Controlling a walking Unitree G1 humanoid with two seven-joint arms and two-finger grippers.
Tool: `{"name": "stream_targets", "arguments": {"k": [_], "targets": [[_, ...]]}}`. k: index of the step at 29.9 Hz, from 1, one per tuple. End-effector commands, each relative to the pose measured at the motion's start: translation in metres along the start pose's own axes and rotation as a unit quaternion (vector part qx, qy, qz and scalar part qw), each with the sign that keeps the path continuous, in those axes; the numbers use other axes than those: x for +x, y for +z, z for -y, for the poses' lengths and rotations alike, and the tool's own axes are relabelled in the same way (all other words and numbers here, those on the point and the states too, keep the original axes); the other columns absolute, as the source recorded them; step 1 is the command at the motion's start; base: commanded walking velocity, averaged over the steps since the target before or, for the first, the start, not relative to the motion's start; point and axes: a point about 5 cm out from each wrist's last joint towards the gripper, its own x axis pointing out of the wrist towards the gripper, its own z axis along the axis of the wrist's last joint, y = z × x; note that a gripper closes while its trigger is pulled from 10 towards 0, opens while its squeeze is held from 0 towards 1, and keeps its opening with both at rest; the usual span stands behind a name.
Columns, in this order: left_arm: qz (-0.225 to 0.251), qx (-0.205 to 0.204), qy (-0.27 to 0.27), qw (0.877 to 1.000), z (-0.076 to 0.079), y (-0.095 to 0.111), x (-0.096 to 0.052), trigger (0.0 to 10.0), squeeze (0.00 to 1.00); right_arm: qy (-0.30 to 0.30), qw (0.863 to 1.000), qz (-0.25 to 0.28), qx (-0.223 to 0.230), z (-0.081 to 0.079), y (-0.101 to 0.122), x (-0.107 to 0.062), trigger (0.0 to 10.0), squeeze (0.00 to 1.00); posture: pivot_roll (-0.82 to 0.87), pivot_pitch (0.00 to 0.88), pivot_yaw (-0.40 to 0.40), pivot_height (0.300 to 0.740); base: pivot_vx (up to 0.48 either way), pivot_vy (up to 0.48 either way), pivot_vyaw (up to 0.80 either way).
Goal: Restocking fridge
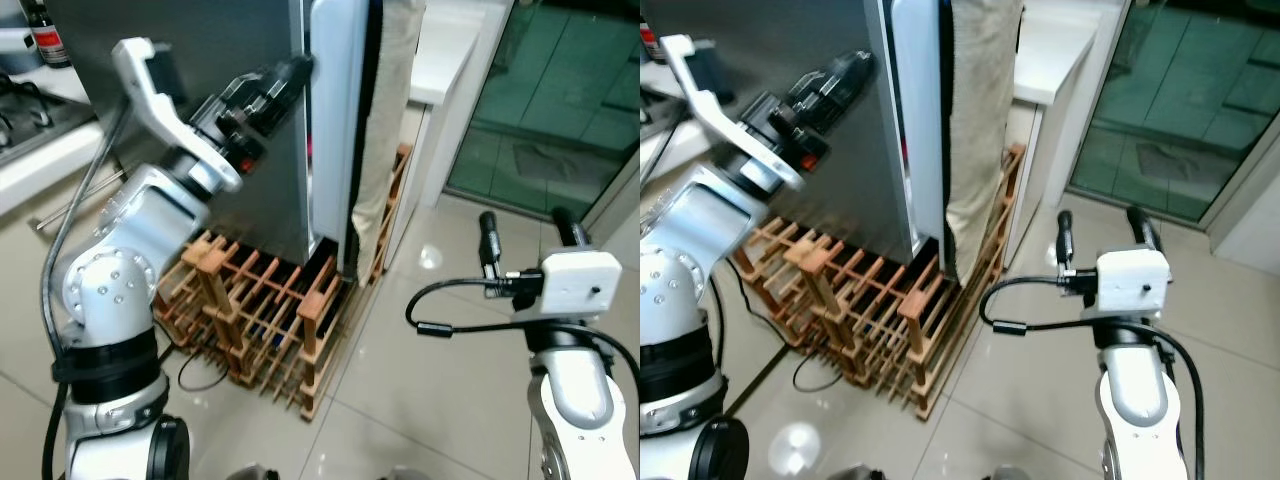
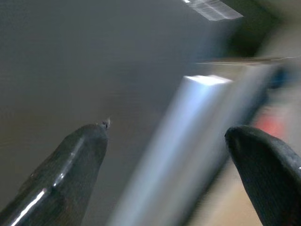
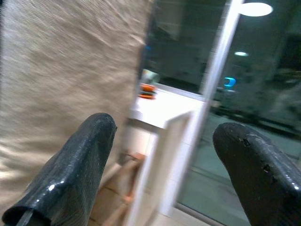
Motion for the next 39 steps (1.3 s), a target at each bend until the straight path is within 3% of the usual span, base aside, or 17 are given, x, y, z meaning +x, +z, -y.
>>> {"name": "stream_targets", "arguments": {"k": [1,3,5,8,13,19,23,26,29,30,31,32,39], "targets": [[0.006,0.052,0.100,0.994,-0.024,0.001,0.001,10.0,0.00,0.037,0.999,-0.009,0.034,-0.012,-0.003,0.009,10.0,0.00,-0.15,0.000,0.026,0.711,0.000,0.000,0.00],[0.009,0.080,0.154,0.985,-0.040,0.000,-0.001,10.0,0.00,0.055,0.996,-0.011,0.067,-0.019,-0.002,0.019,10.0,0.00,-0.15,0.000,0.023,0.711,0.000,0.000,0.00],[0.011,0.068,0.171,0.983,-0.044,-0.001,-0.002,10.0,0.00,0.066,0.994,-0.011,0.089,-0.024,0.000,0.024,10.0,0.00,-0.14,0.000,0.021,0.711,0.000,0.000,0.00],[0.003,0.068,0.151,0.986,-0.037,-0.002,-0.004,10.0,0.00,0.065,0.992,-0.018,0.103,-0.022,-0.001,0.022,10.0,0.00,-0.14,0.000,0.013,0.711,0.000,0.000,0.00],[0.014,0.111,0.133,0.985,-0.025,-0.006,0.000,10.0,0.00,0.064,0.994,-0.026,0.090,-0.020,-0.006,0.018,10.0,0.00,-0.14,0.000,0.017,0.711,0.000,0.000,0.00],[0.026,0.124,0.150,0.980,-0.026,-0.008,0.004,10.0,0.00,0.081,0.991,-0.016,0.102,-0.027,-0.002,0.026,10.0,0.00,-0.15,0.000,0.030,0.711,0.000,0.000,0.00],[0.031,0.146,0.144,0.978,-0.018,-0.011,0.010,10.0,0.00,0.095,0.990,-0.004,0.108,-0.031,0.005,0.036,10.0,0.00,-0.15,0.000,0.025,0.711,0.000,0.000,0.00],[0.038,0.145,0.098,0.984,0.000,-0.015,0.015,10.0,0.00,0.083,0.992,0.007,0.095,-0.028,0.008,0.038,10.0,0.00,-0.14,0.000,0.023,0.711,0.000,0.000,0.00],[0.047,0.125,0.008,0.991,0.031,-0.018,0.017,10.0,0.00,0.038,0.998,0.024,0.048,-0.017,0.012,0.040,10.0,0.00,-0.14,0.000,0.019,0.711,0.000,0.000,0.00],[0.049,0.118,-0.021,0.992,0.041,-0.019,0.017,10.0,0.00,0.028,0.998,0.027,0.042,-0.015,0.013,0.041,10.0,0.00,-0.14,0.000,0.019,0.711,0.000,0.000,0.00],[0.047,0.120,-0.074,0.989,0.061,-0.022,0.016,10.0,0.00,0.015,0.999,0.032,0.032,-0.011,0.014,0.041,10.0,0.00,-0.14,0.000,0.019,0.711,0.000,0.000,0.00],[0.045,0.122,-0.088,0.988,0.066,-0.024,0.016,10.0,0.00,0.012,0.999,0.034,0.029,-0.010,0.014,0.041,10.0,0.00,-0.14,0.000,0.019,0.711,0.000,0.000,0.00],[0.042,0.120,-0.103,0.987,0.070,-0.026,0.019,10.0,0.00,0.002,0.999,0.034,0.015,-0.006,0.014,0.036,10.0,0.00,-0.16,0.000,0.027,0.711,0.000,0.000,0.00]]}}
